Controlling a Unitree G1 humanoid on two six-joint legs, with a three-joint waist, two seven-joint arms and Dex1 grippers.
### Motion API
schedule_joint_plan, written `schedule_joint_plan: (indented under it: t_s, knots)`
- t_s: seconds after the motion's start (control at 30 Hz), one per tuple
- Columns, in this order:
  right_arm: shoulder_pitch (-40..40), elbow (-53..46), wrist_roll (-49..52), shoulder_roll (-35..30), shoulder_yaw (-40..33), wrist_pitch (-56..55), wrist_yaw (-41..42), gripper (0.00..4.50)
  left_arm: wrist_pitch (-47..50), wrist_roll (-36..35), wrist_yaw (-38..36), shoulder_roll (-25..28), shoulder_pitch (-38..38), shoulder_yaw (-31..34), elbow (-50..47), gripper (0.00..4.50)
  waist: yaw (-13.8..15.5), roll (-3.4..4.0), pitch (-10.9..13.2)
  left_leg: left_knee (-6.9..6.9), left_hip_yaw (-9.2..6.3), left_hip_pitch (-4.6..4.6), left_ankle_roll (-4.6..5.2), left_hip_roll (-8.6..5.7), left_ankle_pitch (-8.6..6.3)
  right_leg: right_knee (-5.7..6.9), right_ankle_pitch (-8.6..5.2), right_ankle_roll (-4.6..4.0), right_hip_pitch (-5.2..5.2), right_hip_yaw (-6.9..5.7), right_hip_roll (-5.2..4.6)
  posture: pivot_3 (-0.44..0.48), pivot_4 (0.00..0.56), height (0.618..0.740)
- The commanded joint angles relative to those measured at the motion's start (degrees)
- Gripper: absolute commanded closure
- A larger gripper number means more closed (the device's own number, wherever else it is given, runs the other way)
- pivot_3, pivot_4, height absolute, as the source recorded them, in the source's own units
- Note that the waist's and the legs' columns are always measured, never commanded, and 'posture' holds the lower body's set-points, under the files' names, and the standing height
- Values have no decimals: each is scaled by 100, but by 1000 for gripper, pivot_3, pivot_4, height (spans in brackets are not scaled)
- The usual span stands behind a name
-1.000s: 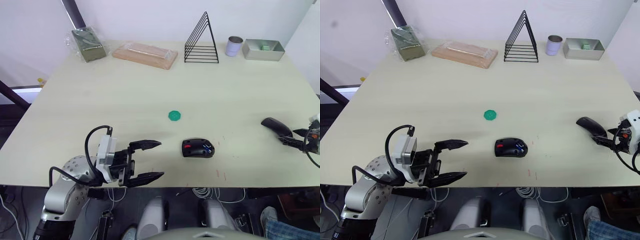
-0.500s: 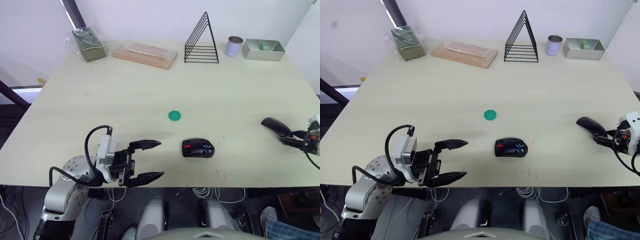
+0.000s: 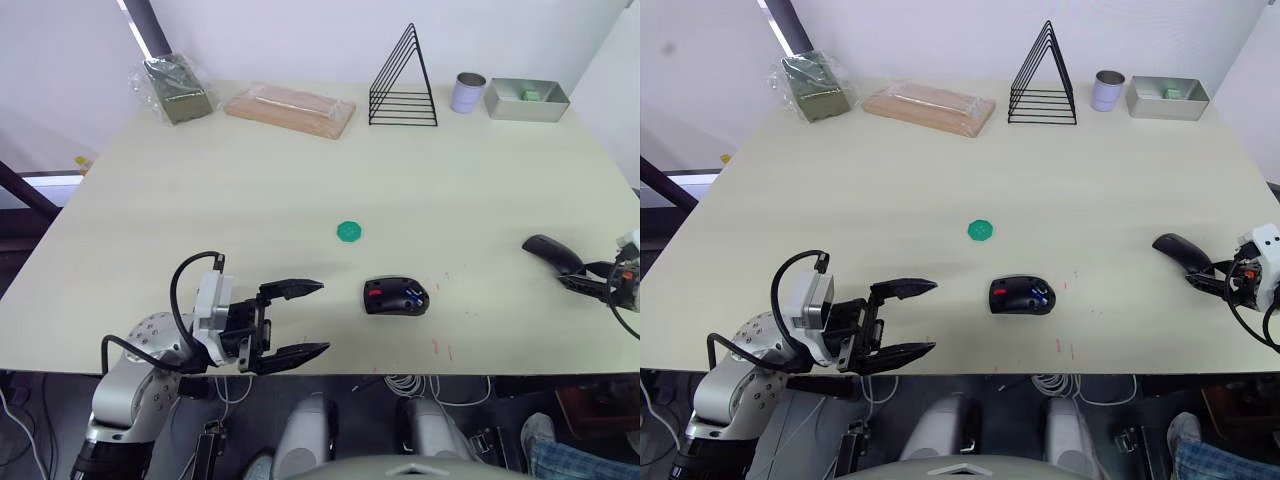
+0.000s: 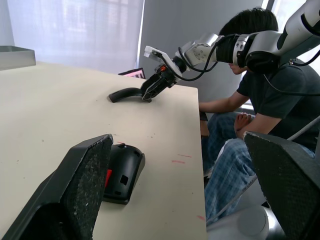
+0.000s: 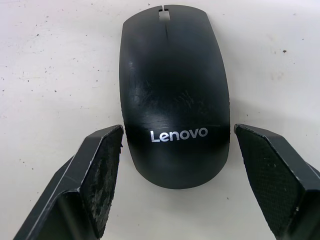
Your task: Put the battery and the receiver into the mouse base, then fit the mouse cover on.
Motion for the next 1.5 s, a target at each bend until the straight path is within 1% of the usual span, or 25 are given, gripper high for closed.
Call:
schedule_joint_plan:
  t_s: [0.03, 0.13, 0.23, 0.57, 1.03, 1.23, 1.37, 1.5]
  knots:
    - [-21, -169, 45, -33, -156, -54, -14, 756, -110, -74, 18, -14, 15, 40, -143, 0, 0, 0, 0, 0, 0, 0, 0, 0, 0, 0, 0, 0, 0, 0, 0, 0, 150, 740]
    - [-27, -165, 65, -26, -156, -16, 7, 756, -115, -70, 22, -10, 40, 49, -152, 0, -1, 0, 0, 0, 0, 0, 0, 0, 0, 0, 0, 0, 0, 0, 0, 0, 150, 740]
    - [-8, -196, 63, -18, -151, -17, 2, 1586, -117, -78, 28, -9, 55, 62, -156, 0, 0, 0, 0, 0, 0, 0, 0, 0, 0, 0, 0, 0, 0, 0, 0, 0, 150, 740]
    - [87, -358, 84, -36, -203, -4, -28, 1586, -263, -80, -37, -12, 186, 99, -91, 0, 2, 0, 0, 0, 0, 0, 0, 0, 0, 0, 0, 0, 0, 0, 0, 0, 150, 740]
    - [430, -1163, 265, -139, -334, 176, 2, 1586, -307, -223, 89, -118, 164, 206, -28, 0, 2, 1, 0, -1, 0, -1, 0, 1, 0, 0, 0, 0, -1, 0, 0, 0, 150, 740]
    - [708, -1719, 383, -142, -489, 394, -33, 1586, -277, -283, 155, -105, 188, 228, -21, 0, -1, 1, 0, -1, 0, 0, 0, 1, 0, 0, 0, 0, -1, 0, 0, 0, 150, 740]
    - [1032, -2607, 498, -227, -565, 573, 33, 1586, -259, -303, 191, -94, 149, 272, 51, 0, 2, 1, 0, -1, -3, -2, 0, 2, 0, 0, 0, 0, -2, -1, -1, 0, 150, 740]
    - [1187, -3413, 741, -308, -610, 963, 68, 1586, -223, -332, 248, -90, 115, 326, 78, 0, 2, 2, 1, -1, -28, -1, 0, 3, 0, 0, 0, 0, -3, 0, -1, 0, 150, 740]
